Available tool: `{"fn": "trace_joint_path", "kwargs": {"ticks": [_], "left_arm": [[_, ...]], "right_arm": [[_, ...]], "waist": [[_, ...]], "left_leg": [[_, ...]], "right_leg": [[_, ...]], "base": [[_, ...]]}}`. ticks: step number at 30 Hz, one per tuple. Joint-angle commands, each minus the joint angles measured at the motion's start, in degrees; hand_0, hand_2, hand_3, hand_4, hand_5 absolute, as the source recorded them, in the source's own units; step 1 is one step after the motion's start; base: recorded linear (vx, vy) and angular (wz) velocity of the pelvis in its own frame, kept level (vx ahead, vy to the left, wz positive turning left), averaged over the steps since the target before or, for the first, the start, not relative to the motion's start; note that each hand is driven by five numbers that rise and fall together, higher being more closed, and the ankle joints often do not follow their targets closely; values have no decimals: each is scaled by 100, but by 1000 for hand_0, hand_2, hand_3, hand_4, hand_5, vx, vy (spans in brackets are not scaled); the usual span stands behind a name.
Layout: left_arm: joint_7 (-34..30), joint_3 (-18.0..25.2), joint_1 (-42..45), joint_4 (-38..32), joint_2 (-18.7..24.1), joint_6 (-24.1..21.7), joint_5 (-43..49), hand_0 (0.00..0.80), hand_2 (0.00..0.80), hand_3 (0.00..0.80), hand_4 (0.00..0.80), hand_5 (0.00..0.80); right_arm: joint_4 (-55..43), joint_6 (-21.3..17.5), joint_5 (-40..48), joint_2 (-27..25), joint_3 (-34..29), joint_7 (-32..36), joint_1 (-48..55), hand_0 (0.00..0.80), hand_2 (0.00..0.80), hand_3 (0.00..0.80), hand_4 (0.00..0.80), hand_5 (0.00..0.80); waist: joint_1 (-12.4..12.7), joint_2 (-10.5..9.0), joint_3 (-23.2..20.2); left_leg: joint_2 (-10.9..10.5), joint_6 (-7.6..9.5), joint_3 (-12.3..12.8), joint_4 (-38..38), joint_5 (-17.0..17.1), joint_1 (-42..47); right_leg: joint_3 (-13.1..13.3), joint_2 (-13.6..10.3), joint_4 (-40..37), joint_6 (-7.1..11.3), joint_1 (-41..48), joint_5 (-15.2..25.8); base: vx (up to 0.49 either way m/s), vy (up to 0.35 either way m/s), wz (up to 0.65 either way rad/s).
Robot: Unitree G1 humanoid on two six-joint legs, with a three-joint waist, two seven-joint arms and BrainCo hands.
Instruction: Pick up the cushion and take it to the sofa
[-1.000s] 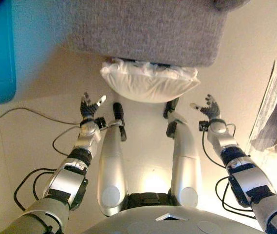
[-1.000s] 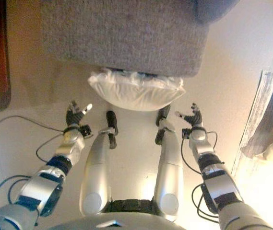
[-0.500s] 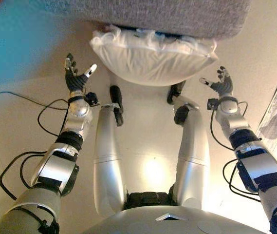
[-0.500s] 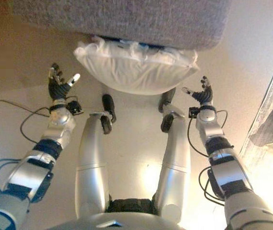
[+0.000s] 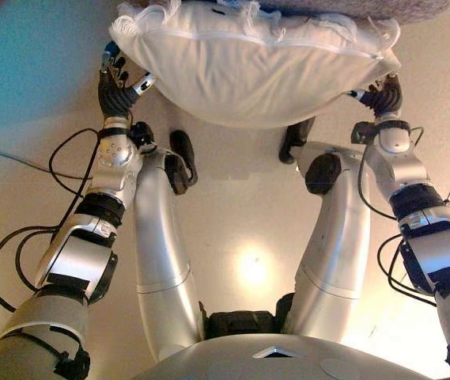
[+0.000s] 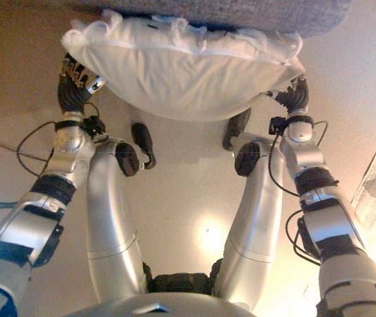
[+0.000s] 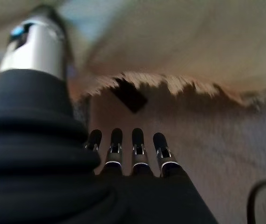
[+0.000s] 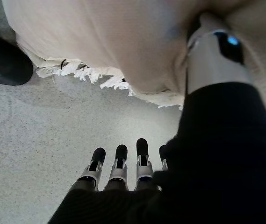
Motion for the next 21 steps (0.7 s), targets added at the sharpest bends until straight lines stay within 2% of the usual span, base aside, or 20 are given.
{"fn": "trace_joint_path", "kwargs": {"ticks": [1, 8, 16, 21], "left_arm": [[-592, -81, -52, -196, -182, 49, -323, 0, 0, 0, 0, 0], [-1223, -184, -294, -521, -234, 197, -729, 0, 0, 0, 0, 0], [-2009, -160, -46, -1321, -508, 468, -948, 0, 0, 0, 0, 0], [-2096, -53, 246, -1805, -569, 546, -943, 0, 0, 0, 0, 0]], "right_arm": [[-290, -307, 243, -137, 206, 126, 18, 0, 0, 0, 0, 0], [-683, -250, 390, 52, 386, 544, -181, 0, 0, 0, 0, 0], [-1599, -163, 887, 315, 415, 1749, 28, 0, 0, 0, 0, 0], [-1982, -194, 1001, 448, 340, 2380, 199, 0, 0, 0, 0, 0]], "waist": [[-68, 217, -73], [-80, 179, -73], [-92, 185, -73], [-84, 205, -73]], "left_leg": [[11, -8, 132, -586, 217, 29], [57, 25, 113, -207, 24, 29], [61, 50, 79, 65, -2, 29], [102, 46, 33, 301, -60, 29]], "right_leg": [[34, -13, 273, 277, 590, -878], [107, 32, 618, 249, 590, -1021], [223, 61, 892, 249, 590, -1029], [266, 84, 1123, 258, 590, -1067]], "base": [[0, 0, 0], [14, 2, -3], [12, -9, -3], [5, -2, -1]]}}
